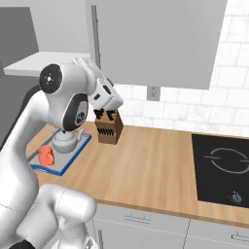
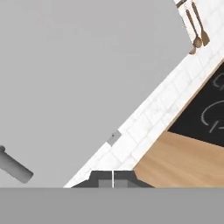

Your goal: Pick the kettle from the counter and place it on the tray. Then pick the mug from the cabinet and place it on the tray. Then close the cabinet doors.

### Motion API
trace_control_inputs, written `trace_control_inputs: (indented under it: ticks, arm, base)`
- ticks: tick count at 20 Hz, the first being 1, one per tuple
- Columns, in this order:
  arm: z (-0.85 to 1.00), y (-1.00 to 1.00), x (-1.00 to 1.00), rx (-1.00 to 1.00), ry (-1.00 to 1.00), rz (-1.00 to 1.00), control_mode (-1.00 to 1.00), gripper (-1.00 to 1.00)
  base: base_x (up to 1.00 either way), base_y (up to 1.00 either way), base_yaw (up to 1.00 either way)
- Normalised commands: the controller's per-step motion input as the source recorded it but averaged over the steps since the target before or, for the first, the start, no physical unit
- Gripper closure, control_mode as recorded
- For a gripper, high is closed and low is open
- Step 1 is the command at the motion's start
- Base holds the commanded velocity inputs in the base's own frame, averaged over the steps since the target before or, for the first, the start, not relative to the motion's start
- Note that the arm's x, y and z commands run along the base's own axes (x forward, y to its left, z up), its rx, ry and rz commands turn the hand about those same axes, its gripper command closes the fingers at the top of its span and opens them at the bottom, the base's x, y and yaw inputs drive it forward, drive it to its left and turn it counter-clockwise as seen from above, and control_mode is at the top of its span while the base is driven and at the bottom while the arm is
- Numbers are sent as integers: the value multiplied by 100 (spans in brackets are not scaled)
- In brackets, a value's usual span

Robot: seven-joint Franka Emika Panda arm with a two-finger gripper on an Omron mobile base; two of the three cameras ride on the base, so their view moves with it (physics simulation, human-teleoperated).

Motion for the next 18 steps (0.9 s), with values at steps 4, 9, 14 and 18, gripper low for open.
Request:
trace_control_inputs:
  ticks: [4, 9, 14, 18]
  arm:
    - [13, 100, -100, -2, -10, 5, -100, 100]
    - [13, 100, -100, 0, -14, 9, -100, 100]
    - [2, 100, -100, 0, -18, 13, -100, 100]
    - [0, 100, -100, 0, -12, 8, -100, 100]
  base:
    - [0, 0, 0]
    - [0, 0, 0]
    - [0, 0, 0]
    - [0, 0, 0]
